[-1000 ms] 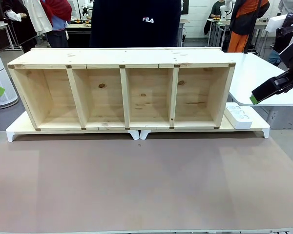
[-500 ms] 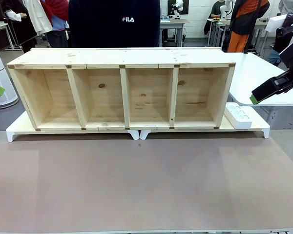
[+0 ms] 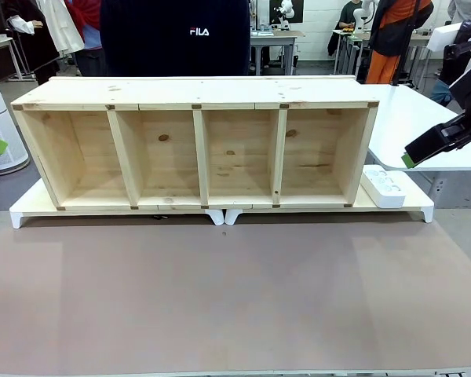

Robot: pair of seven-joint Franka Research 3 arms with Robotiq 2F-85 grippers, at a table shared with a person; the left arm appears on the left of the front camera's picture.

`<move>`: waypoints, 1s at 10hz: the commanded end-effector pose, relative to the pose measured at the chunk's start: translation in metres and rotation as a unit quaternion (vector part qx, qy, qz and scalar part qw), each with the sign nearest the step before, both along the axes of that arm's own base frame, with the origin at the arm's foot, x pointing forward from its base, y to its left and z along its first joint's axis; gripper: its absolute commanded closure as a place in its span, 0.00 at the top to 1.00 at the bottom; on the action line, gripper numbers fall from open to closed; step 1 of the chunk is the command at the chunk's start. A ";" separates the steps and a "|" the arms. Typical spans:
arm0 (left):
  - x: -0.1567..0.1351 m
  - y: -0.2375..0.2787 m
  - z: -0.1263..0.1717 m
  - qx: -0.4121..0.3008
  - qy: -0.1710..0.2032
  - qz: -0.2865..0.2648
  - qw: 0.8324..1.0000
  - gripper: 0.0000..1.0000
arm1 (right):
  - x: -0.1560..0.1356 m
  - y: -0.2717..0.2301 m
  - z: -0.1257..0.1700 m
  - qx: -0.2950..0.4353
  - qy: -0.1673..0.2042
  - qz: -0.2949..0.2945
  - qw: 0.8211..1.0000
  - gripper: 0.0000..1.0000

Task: Perform cable management.
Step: When the cord part of the Power Cable appears at the lower middle area of the table and stops, grasp the cord part of the Power Cable.

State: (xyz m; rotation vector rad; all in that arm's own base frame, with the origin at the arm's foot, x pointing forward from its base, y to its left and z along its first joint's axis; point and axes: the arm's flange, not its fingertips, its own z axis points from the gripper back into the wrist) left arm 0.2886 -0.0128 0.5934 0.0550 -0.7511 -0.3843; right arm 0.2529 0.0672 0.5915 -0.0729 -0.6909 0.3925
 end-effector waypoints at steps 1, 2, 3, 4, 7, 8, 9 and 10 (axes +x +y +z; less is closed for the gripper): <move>0.000 0.001 0.000 0.000 0.000 0.001 1.000 1.00 | 0.001 0.000 0.000 0.001 -0.001 0.002 1.000 1.00; 0.000 0.001 0.000 0.000 0.000 0.001 1.000 1.00 | 0.001 0.000 0.000 0.001 -0.001 0.002 1.000 1.00; 0.000 0.001 0.000 0.000 0.000 0.001 1.000 1.00 | 0.001 0.000 0.000 0.001 -0.001 0.002 1.000 1.00; 0.000 0.001 0.000 0.000 0.000 0.001 1.000 1.00 | 0.001 0.000 0.000 0.001 -0.001 0.002 1.000 1.00; 0.000 0.001 0.000 0.000 0.000 0.001 1.000 1.00 | 0.001 0.000 0.000 0.001 -0.001 0.002 1.000 1.00; 0.000 0.001 0.000 0.000 0.000 0.001 1.000 1.00 | 0.001 0.000 0.000 0.001 -0.001 0.002 1.000 1.00; 0.000 0.001 0.000 0.000 0.000 0.001 1.000 1.00 | 0.001 0.000 0.000 0.001 -0.001 0.002 1.000 1.00; 0.000 0.001 0.000 0.000 0.000 0.001 1.000 1.00 | 0.001 0.000 0.000 0.001 -0.001 0.002 1.000 1.00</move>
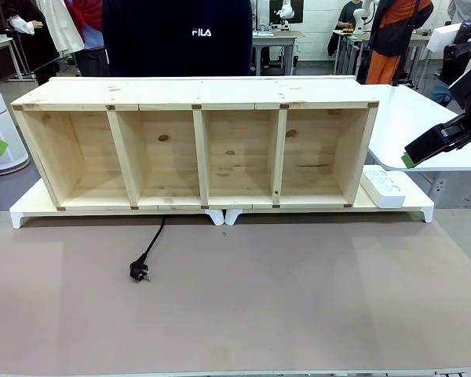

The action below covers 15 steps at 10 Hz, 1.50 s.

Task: Perform cable management.
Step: When the cord part of the Power Cable appears at the lower middle area of the table and stops, grasp the cord part of the Power Cable.

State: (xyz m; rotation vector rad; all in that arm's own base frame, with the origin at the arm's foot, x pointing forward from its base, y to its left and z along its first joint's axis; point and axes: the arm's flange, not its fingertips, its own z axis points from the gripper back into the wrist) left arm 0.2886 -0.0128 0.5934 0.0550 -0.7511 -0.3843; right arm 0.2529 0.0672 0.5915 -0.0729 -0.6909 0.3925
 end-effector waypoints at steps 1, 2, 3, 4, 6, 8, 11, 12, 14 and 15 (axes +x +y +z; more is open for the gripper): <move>0.000 0.001 0.000 0.000 0.000 0.001 1.000 1.00 | 0.001 0.000 0.000 0.001 -0.001 0.002 1.000 1.00; 0.000 0.001 0.000 0.000 0.000 0.001 1.000 1.00 | 0.001 0.000 0.000 0.001 -0.001 0.002 1.000 1.00; 0.000 0.001 0.000 0.000 0.000 0.001 1.000 1.00 | 0.001 0.000 0.000 0.001 -0.001 0.002 1.000 1.00; 0.000 0.001 0.000 0.000 0.000 0.001 1.000 1.00 | 0.001 0.000 0.000 0.001 -0.001 0.002 1.000 1.00; 0.000 0.001 0.000 0.000 0.000 0.001 1.000 1.00 | 0.001 0.000 0.000 0.001 -0.001 0.002 1.000 1.00; 0.000 0.001 0.000 0.000 0.000 0.001 1.000 1.00 | 0.001 0.000 0.000 0.001 -0.001 0.002 1.000 1.00; 0.000 0.001 0.000 0.000 0.000 0.001 1.000 1.00 | 0.001 0.000 0.000 0.001 -0.001 0.002 1.000 1.00; 0.000 0.001 0.000 0.000 0.000 0.001 1.000 1.00 | 0.001 0.000 0.000 0.001 -0.001 0.002 1.000 1.00; 0.000 0.001 0.000 0.000 0.000 0.001 1.000 1.00 | 0.001 0.000 0.000 0.001 -0.001 0.002 1.000 1.00; 0.000 0.001 0.000 0.000 0.000 0.001 1.000 1.00 | 0.001 0.000 0.000 0.001 -0.001 0.002 1.000 1.00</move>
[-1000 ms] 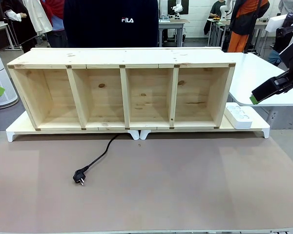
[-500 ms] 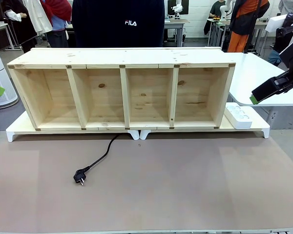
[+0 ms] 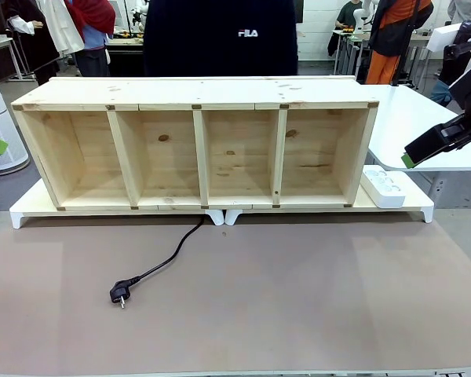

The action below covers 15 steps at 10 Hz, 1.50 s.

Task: Perform cable management.
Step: When the cord part of the Power Cable appears at the lower middle area of the table and stops, grasp the cord part of the Power Cable.

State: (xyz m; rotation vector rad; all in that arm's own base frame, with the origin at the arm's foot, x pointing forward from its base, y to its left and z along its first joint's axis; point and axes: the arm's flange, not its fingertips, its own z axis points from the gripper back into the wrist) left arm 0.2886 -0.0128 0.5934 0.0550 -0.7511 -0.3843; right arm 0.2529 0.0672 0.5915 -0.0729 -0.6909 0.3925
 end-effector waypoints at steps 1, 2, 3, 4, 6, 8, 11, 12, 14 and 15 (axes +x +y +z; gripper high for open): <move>0.000 0.001 0.000 0.000 0.000 0.001 1.000 1.00 | 0.001 0.000 0.000 0.001 -0.001 0.002 1.000 1.00; 0.000 0.001 0.000 0.000 0.000 0.001 1.000 1.00 | 0.001 0.000 0.000 0.001 -0.001 0.002 1.000 1.00; 0.000 0.001 0.000 0.000 0.000 0.001 1.000 1.00 | 0.001 0.000 0.000 0.001 -0.001 0.002 1.000 1.00; 0.000 0.001 0.000 0.000 0.000 0.001 1.000 1.00 | 0.001 0.000 0.000 0.001 -0.001 0.002 1.000 1.00; 0.000 0.001 0.000 0.000 0.000 0.001 1.000 1.00 | 0.001 0.000 0.000 0.001 -0.001 0.002 1.000 1.00; 0.000 0.001 0.000 0.000 0.000 0.001 1.000 1.00 | 0.000 0.000 0.000 0.000 0.000 0.000 1.000 1.00; 0.000 0.001 0.000 0.000 0.000 0.001 1.000 1.00 | 0.002 0.054 0.002 -0.015 0.006 0.010 1.000 1.00; 0.000 0.001 0.000 0.000 0.000 0.001 1.000 1.00 | 0.002 0.074 0.000 -0.019 0.004 0.015 1.000 1.00; 0.000 0.001 0.000 0.000 0.000 0.001 1.000 1.00 | 0.003 0.110 -0.007 -0.024 0.008 0.019 1.000 1.00; 0.000 0.001 0.000 0.000 0.000 0.001 1.000 1.00 | 0.005 0.129 -0.012 -0.022 0.007 0.019 1.000 1.00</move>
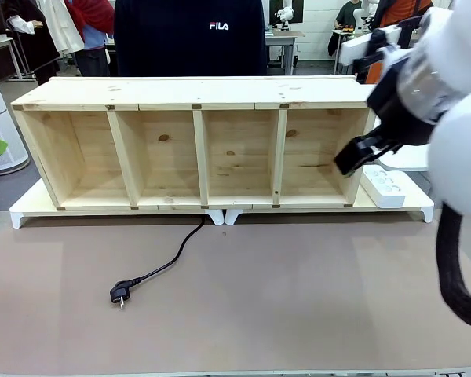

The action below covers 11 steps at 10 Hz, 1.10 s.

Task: Perform cable management.
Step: When the cord part of the Power Cable appears at the lower middle area of the table and stops, grasp the cord part of the Power Cable.

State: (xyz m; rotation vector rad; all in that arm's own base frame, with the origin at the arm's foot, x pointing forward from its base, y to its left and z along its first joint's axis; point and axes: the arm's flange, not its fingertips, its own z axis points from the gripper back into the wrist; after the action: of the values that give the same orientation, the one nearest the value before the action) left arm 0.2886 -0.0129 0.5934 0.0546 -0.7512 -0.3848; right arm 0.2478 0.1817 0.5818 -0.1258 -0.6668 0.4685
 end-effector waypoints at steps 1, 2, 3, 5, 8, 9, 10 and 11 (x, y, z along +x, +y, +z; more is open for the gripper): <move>0.000 0.001 0.000 0.000 0.000 0.001 1.000 1.00 | 0.013 0.035 -0.009 0.014 0.001 -0.003 1.000 1.00; 0.000 0.001 0.000 0.000 0.000 0.001 1.000 1.00 | 0.017 0.057 -0.019 0.011 0.006 0.006 1.000 1.00; 0.000 0.001 0.000 0.000 0.000 0.001 1.000 1.00 | 0.021 0.077 -0.026 0.010 0.011 0.011 1.000 1.00; 0.000 0.001 0.000 0.000 0.000 0.001 1.000 1.00 | 0.029 0.116 -0.042 0.016 0.017 0.003 1.000 1.00; 0.000 0.001 0.000 0.000 0.000 0.001 1.000 1.00 | 0.050 0.171 -0.064 0.096 0.036 -0.066 0.993 1.00; 0.000 0.001 0.000 0.000 0.000 0.001 1.000 1.00 | 0.056 0.185 -0.073 0.126 0.054 -0.092 0.986 1.00; 0.000 0.001 0.000 0.000 0.000 0.001 1.000 1.00 | 0.063 0.200 -0.085 0.128 0.052 -0.121 0.983 1.00; 0.000 0.001 0.000 0.000 0.000 0.001 1.000 1.00 | 0.067 0.213 -0.098 0.124 0.053 -0.124 0.983 1.00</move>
State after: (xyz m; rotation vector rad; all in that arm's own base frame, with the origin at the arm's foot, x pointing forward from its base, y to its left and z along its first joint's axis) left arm 0.2886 -0.0130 0.5934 0.0545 -0.7512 -0.3849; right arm 0.3034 0.3696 0.4957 0.0750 -0.5638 0.1875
